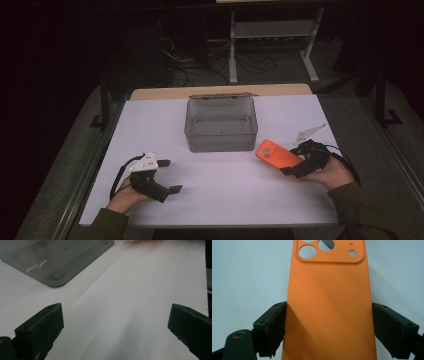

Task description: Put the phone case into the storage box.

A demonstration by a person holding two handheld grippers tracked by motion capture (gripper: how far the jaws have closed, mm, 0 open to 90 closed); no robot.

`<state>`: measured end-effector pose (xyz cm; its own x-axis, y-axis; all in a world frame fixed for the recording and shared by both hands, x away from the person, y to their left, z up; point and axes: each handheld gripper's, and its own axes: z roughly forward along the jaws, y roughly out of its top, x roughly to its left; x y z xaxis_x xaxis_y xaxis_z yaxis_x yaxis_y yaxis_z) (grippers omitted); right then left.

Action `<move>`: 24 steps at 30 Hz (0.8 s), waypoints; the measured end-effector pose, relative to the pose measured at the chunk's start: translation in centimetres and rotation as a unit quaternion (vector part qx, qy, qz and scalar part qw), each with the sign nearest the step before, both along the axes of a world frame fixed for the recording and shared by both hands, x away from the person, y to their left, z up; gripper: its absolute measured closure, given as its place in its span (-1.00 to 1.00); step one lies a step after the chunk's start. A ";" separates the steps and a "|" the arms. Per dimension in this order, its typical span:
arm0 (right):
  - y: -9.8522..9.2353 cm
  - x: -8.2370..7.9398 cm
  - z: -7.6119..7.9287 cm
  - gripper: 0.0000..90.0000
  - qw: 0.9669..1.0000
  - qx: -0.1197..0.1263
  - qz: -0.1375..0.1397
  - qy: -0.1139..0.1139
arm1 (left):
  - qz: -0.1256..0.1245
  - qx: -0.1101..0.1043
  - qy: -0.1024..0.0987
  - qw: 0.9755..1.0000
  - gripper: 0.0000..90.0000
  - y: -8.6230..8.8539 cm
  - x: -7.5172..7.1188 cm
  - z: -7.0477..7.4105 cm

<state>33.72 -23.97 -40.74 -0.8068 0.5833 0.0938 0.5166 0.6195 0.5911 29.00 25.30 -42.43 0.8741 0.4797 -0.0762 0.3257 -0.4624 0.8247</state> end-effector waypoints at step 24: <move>1.5 -0.6 0.7 -0.65 1.000 -0.002 0.025 -0.001 | 0.000 0.000 0.000 1.000 -1.00 0.0 0.0 0.0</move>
